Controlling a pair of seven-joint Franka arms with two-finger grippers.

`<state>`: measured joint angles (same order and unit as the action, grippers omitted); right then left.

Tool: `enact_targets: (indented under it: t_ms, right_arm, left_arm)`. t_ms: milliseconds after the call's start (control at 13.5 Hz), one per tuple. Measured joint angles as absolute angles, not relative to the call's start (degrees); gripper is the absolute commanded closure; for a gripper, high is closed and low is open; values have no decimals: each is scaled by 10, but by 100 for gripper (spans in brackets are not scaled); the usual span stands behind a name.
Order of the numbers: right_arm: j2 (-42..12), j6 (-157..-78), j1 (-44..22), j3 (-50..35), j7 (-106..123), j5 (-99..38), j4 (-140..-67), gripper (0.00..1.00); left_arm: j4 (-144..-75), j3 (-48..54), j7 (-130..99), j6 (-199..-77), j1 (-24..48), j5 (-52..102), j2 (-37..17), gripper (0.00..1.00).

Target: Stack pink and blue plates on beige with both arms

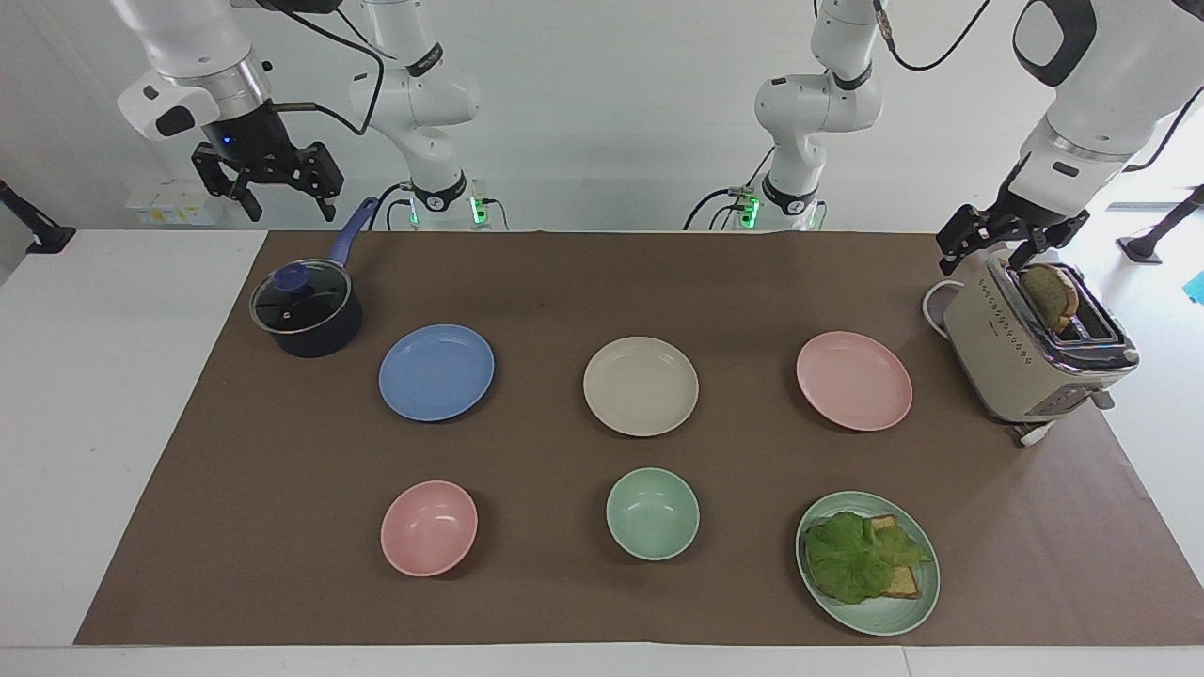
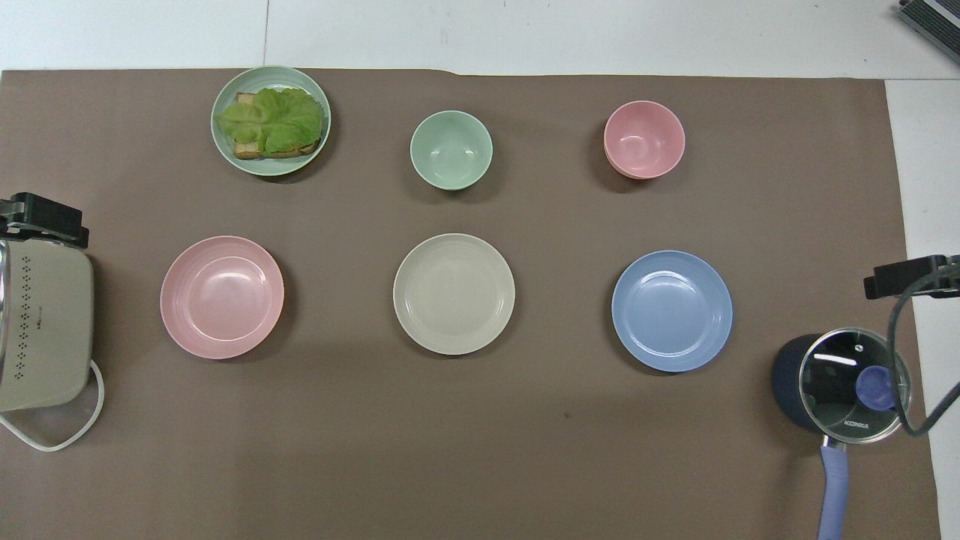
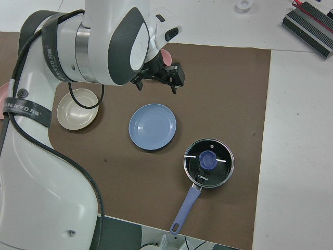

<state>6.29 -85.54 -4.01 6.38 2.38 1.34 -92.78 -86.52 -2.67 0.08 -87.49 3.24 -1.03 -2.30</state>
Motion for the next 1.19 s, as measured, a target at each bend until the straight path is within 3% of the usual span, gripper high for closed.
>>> enact_targets:
  t_ms: [371,891,1188]
  right_arm:
    - [63,-855,-40,64,24,13,-928,0]
    - [63,-855,-40,64,24,13,-928,0]
    - [63,-855,-40,64,24,13,-928,0]
  left_arm:
    - [-880,-29,1,-879,32,-10,-22,0]
    - [-1097,-33,1,-1101,-4,-10,-21,0]
    - [-1166,-33,1,-1161,-10,-10,-50,0]
